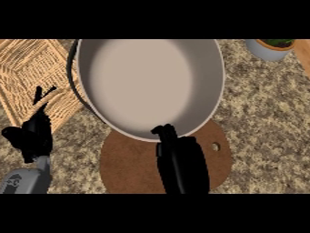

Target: Pick the can from the cutting board and place it in the pot

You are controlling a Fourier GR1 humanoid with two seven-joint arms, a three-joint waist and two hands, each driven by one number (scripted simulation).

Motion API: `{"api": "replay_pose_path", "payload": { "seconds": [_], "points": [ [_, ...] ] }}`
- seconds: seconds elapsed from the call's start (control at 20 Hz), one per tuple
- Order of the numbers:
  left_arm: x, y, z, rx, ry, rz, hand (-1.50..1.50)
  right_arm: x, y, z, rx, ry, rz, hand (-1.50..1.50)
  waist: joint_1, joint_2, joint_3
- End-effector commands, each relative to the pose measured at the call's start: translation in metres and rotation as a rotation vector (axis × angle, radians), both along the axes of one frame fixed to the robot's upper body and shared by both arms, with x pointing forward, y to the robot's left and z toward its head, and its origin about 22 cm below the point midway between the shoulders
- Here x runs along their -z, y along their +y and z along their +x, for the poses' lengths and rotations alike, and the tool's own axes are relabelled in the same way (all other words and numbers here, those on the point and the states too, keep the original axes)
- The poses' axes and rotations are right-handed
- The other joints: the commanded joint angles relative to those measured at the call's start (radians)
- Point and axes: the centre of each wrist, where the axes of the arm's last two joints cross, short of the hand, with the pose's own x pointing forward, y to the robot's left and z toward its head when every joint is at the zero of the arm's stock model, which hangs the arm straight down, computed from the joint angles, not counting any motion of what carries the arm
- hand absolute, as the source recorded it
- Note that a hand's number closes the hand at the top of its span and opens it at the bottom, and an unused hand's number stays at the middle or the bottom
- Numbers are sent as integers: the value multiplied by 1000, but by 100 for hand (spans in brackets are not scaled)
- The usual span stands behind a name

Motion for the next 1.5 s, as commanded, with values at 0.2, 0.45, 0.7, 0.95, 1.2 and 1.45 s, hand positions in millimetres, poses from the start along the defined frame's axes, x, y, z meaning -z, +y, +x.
{"api": "replay_pose_path", "payload": {
  "seconds": [0.2, 0.45, 0.7, 0.95, 1.2, 1.45],
  "points": [
    [-25, -66, 25, 306, -86, -51, 0, -28, 56, 3, -124, 13, -33, 150, 71, 37, 0],
    [-17, -75, 30, 310, -69, -49, 0, -55, 69, 7, -90, -123, 19, 150, 72, 26, 0],
    [-21, -78, 37, 318, -65, -38, 0, -86, 80, 3, -73, -293, 91, 150, 58, 10, 1],
    [-13, -64, 34, 309, -44, -19, 0, -108, 88, 14, 31, -394, 103, 150, 60, 5, -2],
    [-6, -71, 28, 342, -48, -19, 0, -121, 90, 30, 173, -410, 120, 150, 56, 8, -2],
    [1, -69, 16, 354, -48, -20, 0, -136, 95, 41, 274, -409, 155, 150, 63, 7, 1]
  ]
}}
